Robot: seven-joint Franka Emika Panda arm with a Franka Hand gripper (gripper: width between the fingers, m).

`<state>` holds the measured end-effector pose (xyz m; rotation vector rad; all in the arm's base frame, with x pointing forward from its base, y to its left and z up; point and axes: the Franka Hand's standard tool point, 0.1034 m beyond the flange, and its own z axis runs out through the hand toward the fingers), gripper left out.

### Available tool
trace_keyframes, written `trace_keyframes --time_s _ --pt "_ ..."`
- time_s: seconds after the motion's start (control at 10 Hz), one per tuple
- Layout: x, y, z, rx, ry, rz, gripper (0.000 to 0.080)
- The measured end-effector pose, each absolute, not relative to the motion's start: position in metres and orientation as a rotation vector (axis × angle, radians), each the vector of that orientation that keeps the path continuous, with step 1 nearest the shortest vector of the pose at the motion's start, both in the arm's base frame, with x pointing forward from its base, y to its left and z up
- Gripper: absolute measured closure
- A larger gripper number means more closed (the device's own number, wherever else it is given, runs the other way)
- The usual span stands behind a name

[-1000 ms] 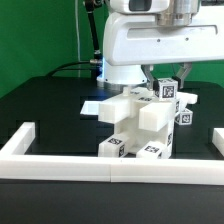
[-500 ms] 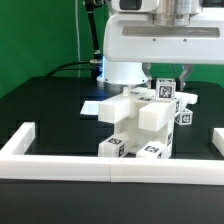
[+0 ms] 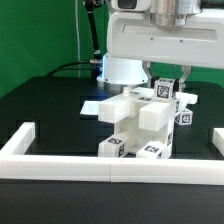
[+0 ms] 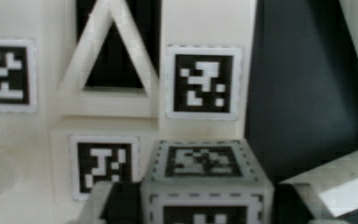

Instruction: Assemble chair

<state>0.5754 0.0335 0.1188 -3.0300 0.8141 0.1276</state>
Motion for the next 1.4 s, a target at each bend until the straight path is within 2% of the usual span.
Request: trace_keyframes --time_s 1.0,1.3,1.4 --pt "0.5749 0.0407 0.1182 -2.587 1.804 0.134 0.0511" --pt "0.5748 0.0413 0.1180 -2.572 1.825 0.135 0.0511" --pt "0.5746 0.0414 0.1180 -2.601 1.782 0.136 0.0355"
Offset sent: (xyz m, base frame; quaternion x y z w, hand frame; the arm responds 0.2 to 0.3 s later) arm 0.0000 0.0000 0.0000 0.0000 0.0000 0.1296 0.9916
